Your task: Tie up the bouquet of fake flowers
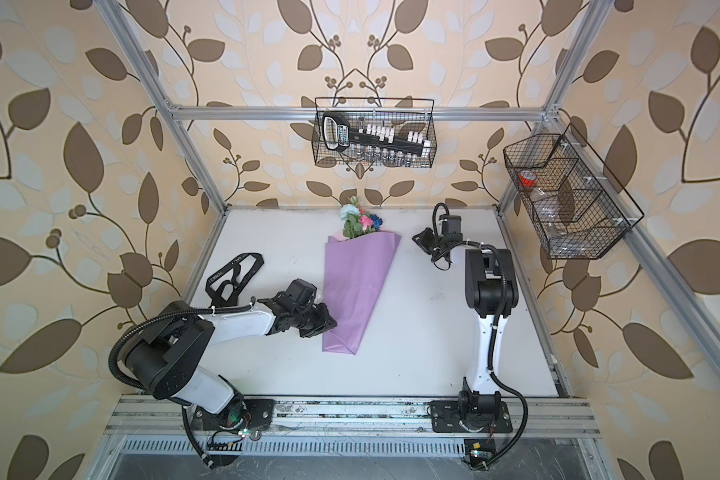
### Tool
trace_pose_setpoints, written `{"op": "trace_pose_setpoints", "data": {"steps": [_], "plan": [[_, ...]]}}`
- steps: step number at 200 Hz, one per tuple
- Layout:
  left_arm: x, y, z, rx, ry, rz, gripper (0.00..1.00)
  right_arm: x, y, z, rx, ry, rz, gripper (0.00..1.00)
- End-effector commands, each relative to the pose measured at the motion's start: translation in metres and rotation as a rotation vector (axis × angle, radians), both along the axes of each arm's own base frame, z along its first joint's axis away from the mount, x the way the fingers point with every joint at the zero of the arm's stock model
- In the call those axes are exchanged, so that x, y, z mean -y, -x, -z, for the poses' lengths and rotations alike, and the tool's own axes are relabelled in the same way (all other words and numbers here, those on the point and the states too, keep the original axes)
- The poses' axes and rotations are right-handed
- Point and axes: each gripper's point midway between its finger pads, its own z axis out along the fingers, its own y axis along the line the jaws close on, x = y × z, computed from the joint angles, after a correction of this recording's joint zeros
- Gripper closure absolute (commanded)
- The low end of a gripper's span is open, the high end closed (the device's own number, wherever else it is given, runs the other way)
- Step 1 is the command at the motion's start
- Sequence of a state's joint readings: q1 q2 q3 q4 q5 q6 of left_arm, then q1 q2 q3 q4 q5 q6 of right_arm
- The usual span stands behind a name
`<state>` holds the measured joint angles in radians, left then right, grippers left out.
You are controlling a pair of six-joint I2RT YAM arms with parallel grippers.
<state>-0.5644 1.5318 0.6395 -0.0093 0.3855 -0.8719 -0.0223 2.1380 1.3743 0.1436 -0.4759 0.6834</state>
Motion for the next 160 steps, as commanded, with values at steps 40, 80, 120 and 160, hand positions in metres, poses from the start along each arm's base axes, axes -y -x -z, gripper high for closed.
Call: {"op": "trace_pose_setpoints", "data": {"steps": [40, 80, 120, 160], "plan": [[0.015, -0.030, -0.074, 0.208, 0.042, 0.043, 0.74, -0.048, 0.082, -0.059, 0.094, -0.019, -0.116, 0.73], [0.017, -0.053, -0.062, 0.230, -0.036, 0.048, 0.74, -0.115, 0.125, -0.051, 0.072, -0.025, -0.252, 0.73], [0.009, -0.069, -0.035, 0.184, -0.092, 0.028, 0.81, -0.159, 0.156, -0.012, -0.014, -0.120, -0.348, 0.76], [-0.002, -0.067, 0.003, 0.093, -0.156, 0.028, 0.91, -0.146, 0.138, 0.037, -0.098, -0.059, -0.317, 0.78]]}}
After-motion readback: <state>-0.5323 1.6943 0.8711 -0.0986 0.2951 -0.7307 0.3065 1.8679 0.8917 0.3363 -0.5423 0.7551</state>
